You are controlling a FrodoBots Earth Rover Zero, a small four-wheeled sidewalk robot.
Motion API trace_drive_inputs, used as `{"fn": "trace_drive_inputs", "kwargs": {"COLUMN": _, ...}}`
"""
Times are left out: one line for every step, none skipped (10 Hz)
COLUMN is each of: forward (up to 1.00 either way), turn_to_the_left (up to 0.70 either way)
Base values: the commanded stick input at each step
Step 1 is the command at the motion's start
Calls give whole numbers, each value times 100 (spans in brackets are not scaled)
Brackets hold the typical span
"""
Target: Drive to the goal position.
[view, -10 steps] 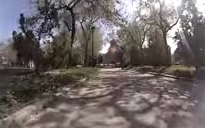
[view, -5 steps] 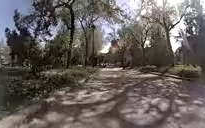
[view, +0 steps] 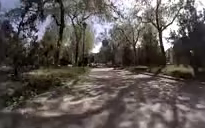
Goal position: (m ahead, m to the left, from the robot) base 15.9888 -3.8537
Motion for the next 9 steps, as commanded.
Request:
{"fn": "trace_drive_inputs", "kwargs": {"forward": 70, "turn_to_the_left": 0}}
{"fn": "trace_drive_inputs", "kwargs": {"forward": 70, "turn_to_the_left": 0}}
{"fn": "trace_drive_inputs", "kwargs": {"forward": 70, "turn_to_the_left": 0}}
{"fn": "trace_drive_inputs", "kwargs": {"forward": 70, "turn_to_the_left": 0}}
{"fn": "trace_drive_inputs", "kwargs": {"forward": 70, "turn_to_the_left": 0}}
{"fn": "trace_drive_inputs", "kwargs": {"forward": 70, "turn_to_the_left": 0}}
{"fn": "trace_drive_inputs", "kwargs": {"forward": 70, "turn_to_the_left": 0}}
{"fn": "trace_drive_inputs", "kwargs": {"forward": 70, "turn_to_the_left": 0}}
{"fn": "trace_drive_inputs", "kwargs": {"forward": 70, "turn_to_the_left": 0}}
